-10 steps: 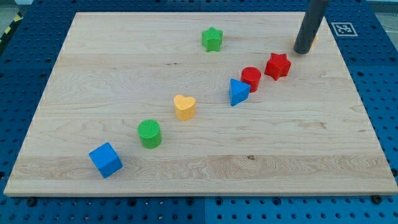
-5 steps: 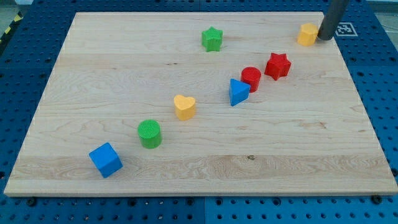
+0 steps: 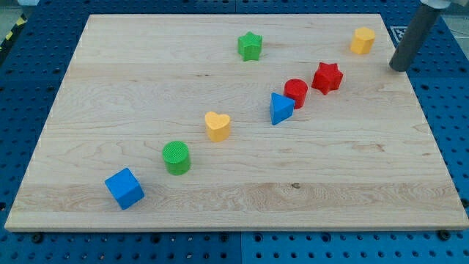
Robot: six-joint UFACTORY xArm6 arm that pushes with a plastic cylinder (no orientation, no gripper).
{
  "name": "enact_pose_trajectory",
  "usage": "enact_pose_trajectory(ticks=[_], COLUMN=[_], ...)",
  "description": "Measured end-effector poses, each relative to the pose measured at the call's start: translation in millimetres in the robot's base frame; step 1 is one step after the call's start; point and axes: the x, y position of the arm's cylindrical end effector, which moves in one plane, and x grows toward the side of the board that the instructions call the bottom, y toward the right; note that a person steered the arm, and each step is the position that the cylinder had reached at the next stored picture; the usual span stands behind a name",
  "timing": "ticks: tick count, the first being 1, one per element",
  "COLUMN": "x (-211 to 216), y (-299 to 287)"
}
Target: Move the yellow hexagon upwards
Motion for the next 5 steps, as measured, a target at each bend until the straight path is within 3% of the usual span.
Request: enact_pose_trajectory(ticks=[1, 3, 5], x=[-27, -20, -53], y=[-7, -18, -32])
